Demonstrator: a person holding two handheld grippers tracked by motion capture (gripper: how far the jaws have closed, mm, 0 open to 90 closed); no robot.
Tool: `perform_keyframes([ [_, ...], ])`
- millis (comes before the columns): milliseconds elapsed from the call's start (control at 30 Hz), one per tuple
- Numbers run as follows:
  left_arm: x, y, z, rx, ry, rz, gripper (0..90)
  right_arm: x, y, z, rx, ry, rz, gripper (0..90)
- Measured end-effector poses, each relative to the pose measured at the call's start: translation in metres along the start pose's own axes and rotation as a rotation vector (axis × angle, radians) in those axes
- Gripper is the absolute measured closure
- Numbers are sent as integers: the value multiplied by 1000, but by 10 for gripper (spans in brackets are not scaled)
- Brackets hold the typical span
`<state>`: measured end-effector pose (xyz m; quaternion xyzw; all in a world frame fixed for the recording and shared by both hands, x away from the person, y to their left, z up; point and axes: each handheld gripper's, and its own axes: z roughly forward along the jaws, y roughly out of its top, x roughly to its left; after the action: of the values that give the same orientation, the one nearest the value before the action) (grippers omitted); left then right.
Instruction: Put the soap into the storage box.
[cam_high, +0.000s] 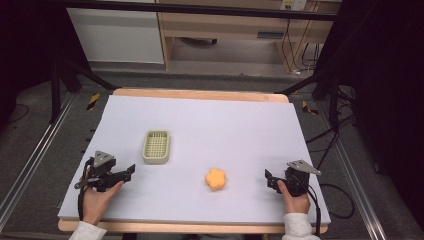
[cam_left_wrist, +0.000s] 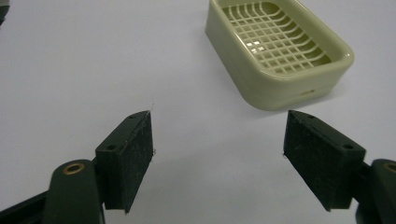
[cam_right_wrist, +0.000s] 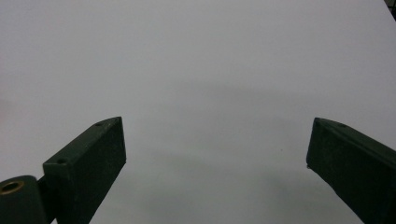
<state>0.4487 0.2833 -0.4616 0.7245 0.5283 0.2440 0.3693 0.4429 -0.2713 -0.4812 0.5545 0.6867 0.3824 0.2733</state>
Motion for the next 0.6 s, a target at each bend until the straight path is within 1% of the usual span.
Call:
perform_keyframes([
  [33, 0, 0, 0, 0, 0, 0, 248, 0, 0, 0, 0, 0, 0, 52],
  [167, -8, 1, -3, -12, -31, 22, 262, 0, -1, -2, -12, -10, -12, 52],
  [267, -14, 2, -4, -13, -39, 45, 262, 0, -1, -4, -29, -12, -5, 51],
  [300, -14, 2, -4, -13, -39, 45, 262, 0, -1, -4, -29, -11, -4, 51],
  [333, -20, 2, -5, -15, -45, 63, 261, 0, -2, -4, -29, -15, -7, 51],
  [367, -20, 2, -5, -15, -45, 63, 261, 0, -2, -4, -29, -15, -7, 51],
  [400, -25, 3, -5, -7, -52, 83, 259, 1, -2, -3, -30, -15, -10, 51],
  [433, -25, 3, -5, -7, -52, 83, 258, 1, -2, -3, -29, -12, -15, 51],
  [467, -30, 3, -5, -7, -62, 89, 258, 1, -2, -3, -29, -10, -15, 51],
  [500, -30, 3, -5, -7, -62, 89, 257, 1, -2, -3, -29, -10, -15, 51],
  [533, -36, 3, -5, -13, -67, 107, 256, 1, -2, -3, -30, -7, -13, 51],
  [567, -36, 3, -5, -13, -67, 107, 254, 1, -2, -3, -30, -7, -13, 51],
  [600, -42, 4, -6, -12, -75, 124, 248, 1, -2, -3, -32, -5, -11, 50],
])
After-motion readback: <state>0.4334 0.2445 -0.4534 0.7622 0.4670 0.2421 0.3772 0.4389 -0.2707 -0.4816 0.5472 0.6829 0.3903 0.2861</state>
